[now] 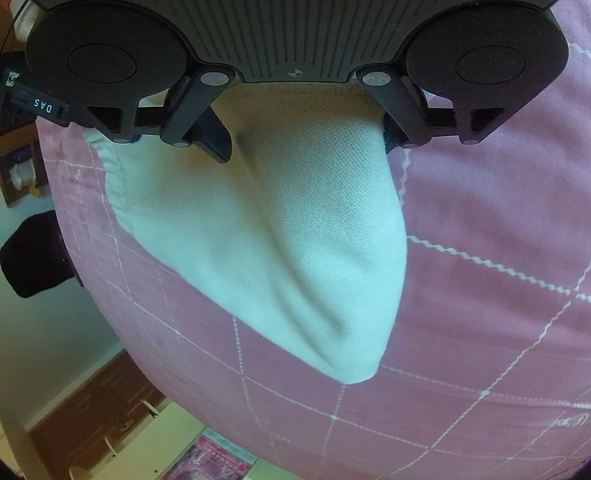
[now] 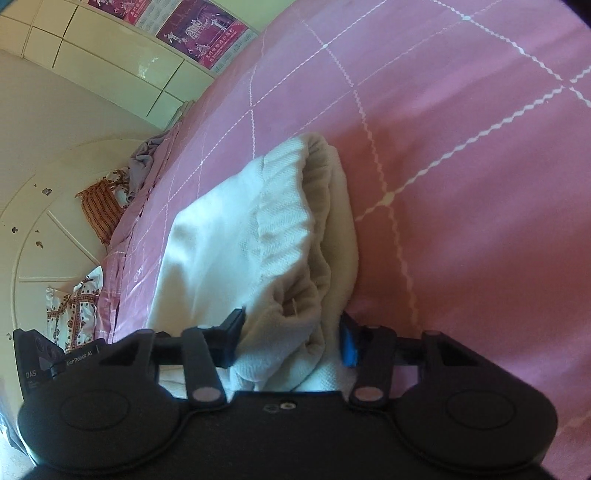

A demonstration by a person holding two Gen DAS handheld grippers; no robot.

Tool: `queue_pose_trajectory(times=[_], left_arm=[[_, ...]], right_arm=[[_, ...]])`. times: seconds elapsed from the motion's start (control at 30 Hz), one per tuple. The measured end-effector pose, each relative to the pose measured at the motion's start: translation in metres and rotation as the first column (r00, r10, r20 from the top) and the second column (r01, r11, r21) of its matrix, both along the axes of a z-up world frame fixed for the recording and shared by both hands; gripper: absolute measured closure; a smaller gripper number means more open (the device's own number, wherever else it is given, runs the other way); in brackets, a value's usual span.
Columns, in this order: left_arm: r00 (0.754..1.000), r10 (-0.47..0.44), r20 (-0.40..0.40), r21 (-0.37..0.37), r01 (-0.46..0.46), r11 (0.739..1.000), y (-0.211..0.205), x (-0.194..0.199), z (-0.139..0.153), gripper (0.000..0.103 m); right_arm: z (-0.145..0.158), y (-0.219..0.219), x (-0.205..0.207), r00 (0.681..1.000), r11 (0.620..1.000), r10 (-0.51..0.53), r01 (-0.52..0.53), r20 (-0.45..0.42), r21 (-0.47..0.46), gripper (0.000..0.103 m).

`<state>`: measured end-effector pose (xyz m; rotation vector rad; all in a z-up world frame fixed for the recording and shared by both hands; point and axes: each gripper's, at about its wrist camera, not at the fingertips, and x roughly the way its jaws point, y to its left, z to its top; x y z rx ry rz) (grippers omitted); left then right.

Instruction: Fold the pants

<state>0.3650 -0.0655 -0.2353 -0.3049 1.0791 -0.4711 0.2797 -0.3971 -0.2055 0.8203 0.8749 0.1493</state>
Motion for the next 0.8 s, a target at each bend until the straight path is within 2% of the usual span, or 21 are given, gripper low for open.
queue_pose_trajectory(times=[0.07,0.13,0.23,0.27,0.3,0.47,0.63,0.8], left_arm=[[1.000,0.004,-0.028,0.003,-0.004,1.000,0.005,0.008,-0.012,0.036],[0.999,0.015,-0.030,-0.016,-0.016,1.000,0.006,0.013,-0.021,0.036],[0.999,0.044,-0.009,0.062,-0.043,0.997,-0.012,0.009,-0.012,0.037],[0.998,0.055,0.012,0.076,-0.056,0.996,-0.015,0.006,-0.005,0.047],[0.998,0.057,0.041,0.082,-0.060,0.995,-0.017,0.002,0.003,0.052],[0.990,0.092,0.105,0.007,-0.094,0.996,-0.004,0.002,0.038,0.058],[0.973,0.140,0.185,-0.055,-0.132,0.990,0.008,0.023,0.083,0.058],[0.947,0.134,0.291,-0.033,-0.131,0.991,-0.001,0.066,0.122,0.058]], right_arm=[[0.005,0.001,-0.004,0.999,1.000,0.023,-0.023,0.035,0.001,0.057],[0.000,0.000,0.002,0.999,0.999,0.033,-0.033,0.013,-0.022,0.055],[-0.009,0.003,0.013,1.000,1.000,0.024,-0.024,-0.001,-0.012,0.053],[-0.008,0.007,0.016,1.000,0.999,0.019,-0.019,-0.005,-0.034,0.054],[-0.004,0.013,0.017,1.000,0.998,0.019,-0.019,-0.009,-0.058,0.058],[0.039,0.023,0.010,0.991,0.999,0.045,-0.043,0.128,-0.018,0.061],[0.092,0.031,0.030,0.959,0.995,0.095,-0.094,0.267,-0.015,0.062],[0.133,0.025,0.064,0.927,0.994,0.104,-0.091,0.359,-0.052,0.062]])
